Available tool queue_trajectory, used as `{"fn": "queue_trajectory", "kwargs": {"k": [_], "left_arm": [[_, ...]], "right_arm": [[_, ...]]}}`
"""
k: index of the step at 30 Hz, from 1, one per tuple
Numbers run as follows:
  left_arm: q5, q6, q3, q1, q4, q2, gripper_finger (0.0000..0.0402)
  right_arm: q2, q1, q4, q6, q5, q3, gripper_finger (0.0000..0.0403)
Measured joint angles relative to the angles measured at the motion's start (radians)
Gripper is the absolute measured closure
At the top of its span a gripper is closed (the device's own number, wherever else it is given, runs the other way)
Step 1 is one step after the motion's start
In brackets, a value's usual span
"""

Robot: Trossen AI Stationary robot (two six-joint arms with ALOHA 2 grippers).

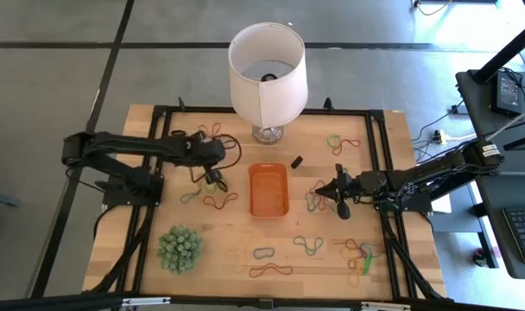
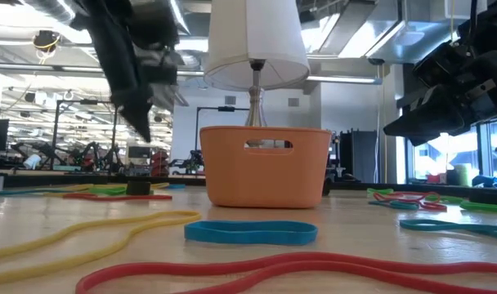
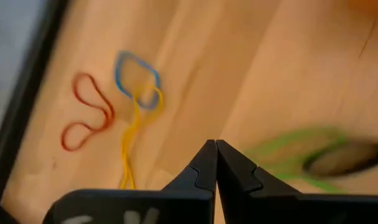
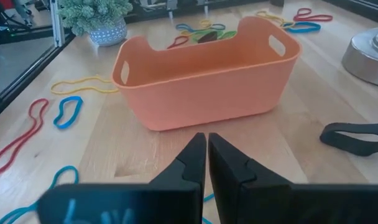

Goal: Pick and place rubber bands into bin
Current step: Put the green rubber band into the orange bin

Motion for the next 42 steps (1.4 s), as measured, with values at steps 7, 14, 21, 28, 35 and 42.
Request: {"fn": "queue_trajectory", "kwargs": {"k": [7,14,21,28,35,42], "left_arm": [[0.053,0.052,0.0,0.032,0.012,0.151,0.0391],[0.105,0.226,0.0,0.04,0.02,0.269,0.032],[0.065,0.251,0.008,0.039,0.035,0.297,0.0266],[0.077,0.257,0.008,0.039,0.044,0.294,0.0269],[0.141,0.309,0.007,0.039,0.115,0.301,0.029],[0.189,0.317,0.014,0.047,0.135,0.348,0.0329]], "right_arm": [[0.0,0.0,-0.002,0.025,0.0,0.0,0.038],[0.0,0.0,-0.002,0.025,0.0,0.0,0.038],[0.0,0.0,-0.002,0.025,0.0,0.001,0.038],[0.0,0.0,-0.002,0.025,0.0,0.001,0.038],[0.0,0.0,-0.002,0.025,0.0,0.001,0.0379],[0.0,0.0,-0.001,0.048,0.0,0.001,0.0379]]}}
